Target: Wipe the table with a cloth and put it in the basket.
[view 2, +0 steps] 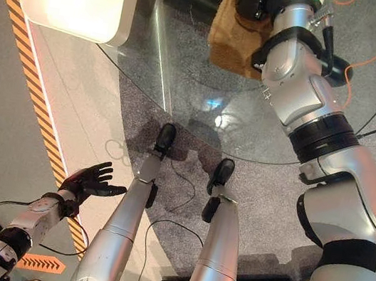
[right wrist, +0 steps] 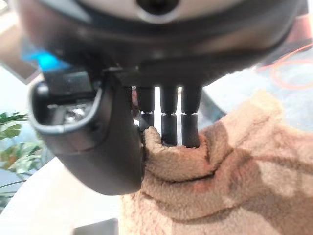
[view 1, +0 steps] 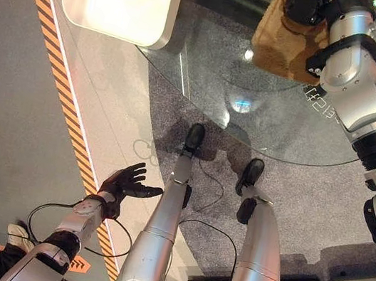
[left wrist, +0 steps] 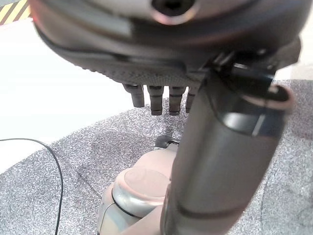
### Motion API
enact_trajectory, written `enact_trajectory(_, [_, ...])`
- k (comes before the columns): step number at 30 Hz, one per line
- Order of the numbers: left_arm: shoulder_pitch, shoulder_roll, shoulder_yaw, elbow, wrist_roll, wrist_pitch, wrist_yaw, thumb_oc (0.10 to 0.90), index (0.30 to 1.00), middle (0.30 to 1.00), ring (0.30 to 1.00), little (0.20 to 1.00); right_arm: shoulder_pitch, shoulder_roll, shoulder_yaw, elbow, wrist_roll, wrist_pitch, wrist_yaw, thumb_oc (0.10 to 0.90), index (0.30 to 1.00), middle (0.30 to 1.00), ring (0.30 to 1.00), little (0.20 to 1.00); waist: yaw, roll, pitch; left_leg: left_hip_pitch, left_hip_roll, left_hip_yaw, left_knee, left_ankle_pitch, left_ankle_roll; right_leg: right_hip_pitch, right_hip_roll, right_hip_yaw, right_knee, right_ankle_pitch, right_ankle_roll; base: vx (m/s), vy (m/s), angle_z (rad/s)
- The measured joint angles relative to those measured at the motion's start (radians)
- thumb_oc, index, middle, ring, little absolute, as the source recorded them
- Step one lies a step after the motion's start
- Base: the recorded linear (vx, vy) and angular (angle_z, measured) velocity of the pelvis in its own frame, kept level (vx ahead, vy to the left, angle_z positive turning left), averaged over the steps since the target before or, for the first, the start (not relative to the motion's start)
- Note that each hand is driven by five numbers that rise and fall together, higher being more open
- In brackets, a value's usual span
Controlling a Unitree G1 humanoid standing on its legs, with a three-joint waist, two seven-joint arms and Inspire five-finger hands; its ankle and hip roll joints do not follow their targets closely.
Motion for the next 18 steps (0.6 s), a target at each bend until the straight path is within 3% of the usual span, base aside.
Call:
enact_trajectory(9, [0.0, -0.005, 0.001, 0.0, 0.001, 0.001, 0.001, 0.8, 0.9, 0.9, 0.9, 0.9, 0.0, 0.063, 0.0, -0.057, -0.022, 0.041, 0.047, 0.1, 0.3, 0.3, 0.3, 0.2, 0.003, 0.0, 0.0, 0.0, -0.003, -0.011, 0.0, 0.005, -0.005, 0.0, -0.005, -0.009, 0.01, -0.004, -0.002, 0.0, 0.002, 0.02])
enact_trajectory(18, [0.0, -0.01, 0.004, 0.0, 0.002, 0.0, 0.0, 0.8, 0.9, 0.9, 0.9, 0.9, 0.0, 0.074, 0.0, -0.061, -0.04, 0.055, 0.057, 0.1, 0.3, 0.3, 0.3, 0.2, 0.012, 0.0, 0.0, 0.0, -0.003, -0.022, -0.001, 0.006, -0.008, 0.002, -0.006, -0.021, 0.011, -0.009, -0.008, 0.0, 0.003, 0.01])
